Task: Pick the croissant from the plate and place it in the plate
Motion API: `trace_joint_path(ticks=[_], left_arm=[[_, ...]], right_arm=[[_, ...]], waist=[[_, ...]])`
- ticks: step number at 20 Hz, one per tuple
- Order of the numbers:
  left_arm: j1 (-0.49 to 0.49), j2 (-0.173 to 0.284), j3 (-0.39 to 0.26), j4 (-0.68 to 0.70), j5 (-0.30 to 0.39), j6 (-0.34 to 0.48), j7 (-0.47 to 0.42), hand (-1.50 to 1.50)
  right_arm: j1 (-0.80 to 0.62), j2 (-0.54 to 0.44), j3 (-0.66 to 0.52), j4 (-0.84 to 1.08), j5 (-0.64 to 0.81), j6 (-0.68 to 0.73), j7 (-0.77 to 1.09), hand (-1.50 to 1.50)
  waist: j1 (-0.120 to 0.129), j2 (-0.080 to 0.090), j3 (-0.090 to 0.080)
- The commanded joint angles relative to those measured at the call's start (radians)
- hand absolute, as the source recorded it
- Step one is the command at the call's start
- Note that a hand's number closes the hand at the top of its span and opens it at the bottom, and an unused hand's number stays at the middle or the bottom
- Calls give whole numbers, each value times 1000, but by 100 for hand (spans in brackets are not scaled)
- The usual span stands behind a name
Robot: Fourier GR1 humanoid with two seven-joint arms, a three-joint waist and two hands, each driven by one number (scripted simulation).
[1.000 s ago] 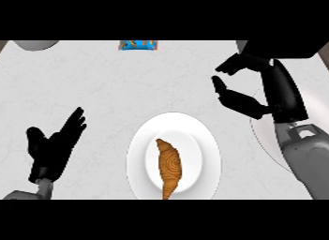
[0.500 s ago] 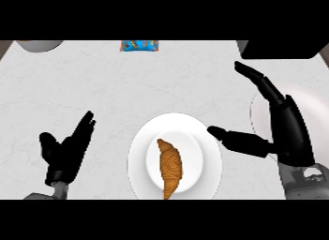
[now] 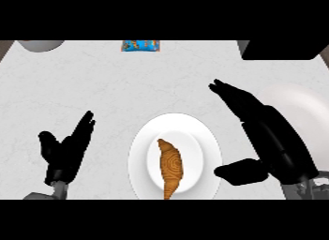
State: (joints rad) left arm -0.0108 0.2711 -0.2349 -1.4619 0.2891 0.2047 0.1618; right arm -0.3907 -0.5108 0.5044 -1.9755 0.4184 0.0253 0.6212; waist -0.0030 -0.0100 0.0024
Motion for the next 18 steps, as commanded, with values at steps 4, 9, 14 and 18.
trace_joint_path(ticks=[4, 9, 14, 18], left_arm=[[-3, -64, -30, 62, -32, 28, 8, 0], [-16, -32, 22, 96, -12, -29, -2, 0], [40, -25, 5, 11, -28, -26, 34, 0], [28, -38, 19, 17, -33, -26, 33, 0]], right_arm=[[-112, 77, 130, -35, 58, 212, 320, -150], [-158, 261, 230, 43, 155, 243, 448, -150], [-106, 302, 284, 138, 263, 221, 427, -150], [-96, 394, 283, 246, 274, 215, 421, -150]], waist=[[3, 9, -4], [5, 10, -4], [7, 8, -3], [9, 10, -3]])
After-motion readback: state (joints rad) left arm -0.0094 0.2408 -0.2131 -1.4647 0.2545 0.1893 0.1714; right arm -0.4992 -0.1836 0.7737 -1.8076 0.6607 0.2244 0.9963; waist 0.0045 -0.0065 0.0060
